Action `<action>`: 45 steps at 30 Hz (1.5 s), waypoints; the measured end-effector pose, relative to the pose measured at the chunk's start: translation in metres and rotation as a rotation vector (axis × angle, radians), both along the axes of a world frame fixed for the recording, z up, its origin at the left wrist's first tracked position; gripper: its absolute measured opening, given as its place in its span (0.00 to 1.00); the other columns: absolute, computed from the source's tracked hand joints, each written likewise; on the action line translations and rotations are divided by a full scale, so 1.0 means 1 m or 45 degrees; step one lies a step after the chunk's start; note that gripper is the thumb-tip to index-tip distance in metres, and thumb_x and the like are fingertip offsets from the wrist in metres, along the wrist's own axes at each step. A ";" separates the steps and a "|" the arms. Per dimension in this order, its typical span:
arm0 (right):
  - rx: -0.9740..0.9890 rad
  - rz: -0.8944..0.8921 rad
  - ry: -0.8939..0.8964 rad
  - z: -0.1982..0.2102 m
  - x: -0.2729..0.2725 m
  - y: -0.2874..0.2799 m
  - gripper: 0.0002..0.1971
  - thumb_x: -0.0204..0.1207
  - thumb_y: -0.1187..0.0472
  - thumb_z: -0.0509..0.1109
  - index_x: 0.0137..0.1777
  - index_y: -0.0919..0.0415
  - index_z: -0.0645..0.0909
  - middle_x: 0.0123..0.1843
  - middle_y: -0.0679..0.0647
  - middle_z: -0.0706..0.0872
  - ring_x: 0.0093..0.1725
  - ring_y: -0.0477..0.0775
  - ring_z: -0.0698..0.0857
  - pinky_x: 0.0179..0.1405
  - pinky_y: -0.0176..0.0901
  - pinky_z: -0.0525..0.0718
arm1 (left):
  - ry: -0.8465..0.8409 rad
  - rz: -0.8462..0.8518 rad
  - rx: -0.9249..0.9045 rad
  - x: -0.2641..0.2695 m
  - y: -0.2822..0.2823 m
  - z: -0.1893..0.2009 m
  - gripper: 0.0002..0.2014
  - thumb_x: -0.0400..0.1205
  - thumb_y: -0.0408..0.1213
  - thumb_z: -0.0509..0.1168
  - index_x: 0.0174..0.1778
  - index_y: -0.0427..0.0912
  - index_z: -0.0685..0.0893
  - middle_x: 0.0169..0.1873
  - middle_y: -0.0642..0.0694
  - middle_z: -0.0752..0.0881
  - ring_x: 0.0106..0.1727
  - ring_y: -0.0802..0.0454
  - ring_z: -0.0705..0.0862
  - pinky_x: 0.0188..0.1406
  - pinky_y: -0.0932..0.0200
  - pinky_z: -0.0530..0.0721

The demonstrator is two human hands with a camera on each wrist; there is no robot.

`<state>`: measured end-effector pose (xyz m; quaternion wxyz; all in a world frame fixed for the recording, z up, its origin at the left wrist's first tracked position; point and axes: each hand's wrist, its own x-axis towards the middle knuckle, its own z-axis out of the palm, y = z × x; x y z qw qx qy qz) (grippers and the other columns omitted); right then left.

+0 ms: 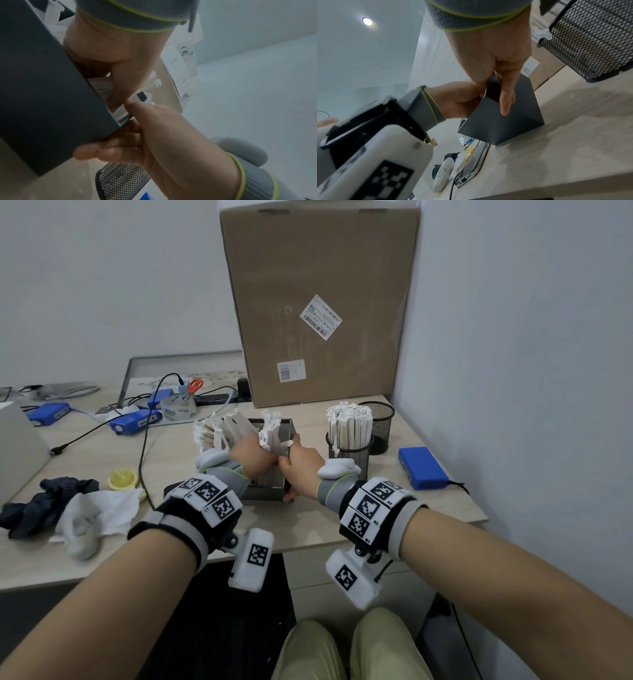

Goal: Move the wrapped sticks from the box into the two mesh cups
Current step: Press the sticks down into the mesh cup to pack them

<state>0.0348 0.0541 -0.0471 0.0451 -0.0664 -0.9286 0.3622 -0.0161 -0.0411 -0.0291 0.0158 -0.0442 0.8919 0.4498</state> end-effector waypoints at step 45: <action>-0.922 -0.279 0.423 0.020 -0.005 0.040 0.06 0.82 0.57 0.59 0.50 0.58 0.76 0.37 0.53 0.83 0.39 0.55 0.86 0.36 0.45 0.87 | 0.219 -0.249 1.505 -0.007 -0.001 0.068 0.03 0.83 0.34 0.64 0.49 0.39 0.82 0.29 0.48 0.83 0.35 0.55 0.83 0.44 0.58 0.84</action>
